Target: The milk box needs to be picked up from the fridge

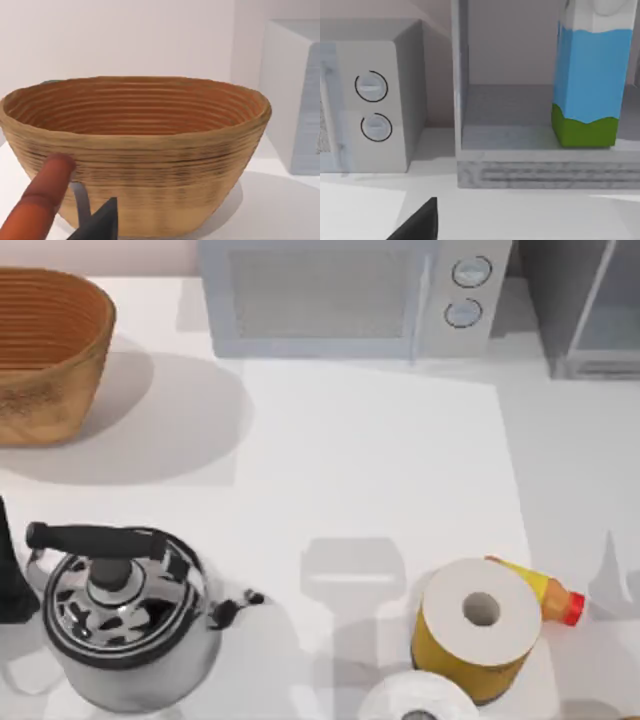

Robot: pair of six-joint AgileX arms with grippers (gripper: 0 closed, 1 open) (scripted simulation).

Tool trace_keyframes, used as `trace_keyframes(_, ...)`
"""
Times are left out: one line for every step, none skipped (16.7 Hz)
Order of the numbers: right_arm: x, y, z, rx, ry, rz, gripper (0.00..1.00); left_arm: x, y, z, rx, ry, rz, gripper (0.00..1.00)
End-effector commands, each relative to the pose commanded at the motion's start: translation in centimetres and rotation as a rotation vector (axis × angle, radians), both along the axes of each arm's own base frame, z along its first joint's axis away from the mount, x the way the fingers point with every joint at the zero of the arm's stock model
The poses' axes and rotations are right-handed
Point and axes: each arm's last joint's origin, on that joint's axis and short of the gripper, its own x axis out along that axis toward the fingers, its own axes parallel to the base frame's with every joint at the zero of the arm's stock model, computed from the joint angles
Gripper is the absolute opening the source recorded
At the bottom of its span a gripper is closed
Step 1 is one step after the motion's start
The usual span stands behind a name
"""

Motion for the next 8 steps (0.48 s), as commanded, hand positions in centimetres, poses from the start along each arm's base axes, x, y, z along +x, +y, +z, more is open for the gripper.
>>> trace_keyframes(0.0,0.0,0.0,0.0,0.0,0.0,1.0,0.0,0.0,0.0,0.0,0.0,0.0,1.0)
trace_keyframes(0.0,0.0,0.0,0.0,0.0,0.0,1.0,0.0,0.0,0.0,0.0,0.0,0.0,1.0)
trace_keyframes(0.1,0.0,0.0,0.0,0.003,0.001,1.0,0.0,0.0,0.0,0.0,0.0,0.0,1.0)
trace_keyframes(0.2,-0.1,0.0,-0.001,0.006,0.004,1.0,0.0,0.0,0.0,0.0,0.0,0.0,1.0)
trace_keyframes(0.4,-0.1,0.0,-0.002,0.009,0.008,1.0,0.0,0.0,0.0,0.0,0.0,0.0,1.0)
trace_keyframes(0.6,-0.2,0.0,-0.004,0.011,0.012,1.0,0.0,0.0,0.0,0.0,0.0,0.0,1.0)
trace_keyframes(0.9,-0.3,0.2,-0.005,0.012,0.016,1.0,0.0,0.0,0.0,0.0,0.0,0.0,1.0)
trace_keyframes(1.3,-0.5,0.3,-0.006,0.012,0.021,1.0,0.0,0.0,0.0,0.0,0.0,0.0,1.0)
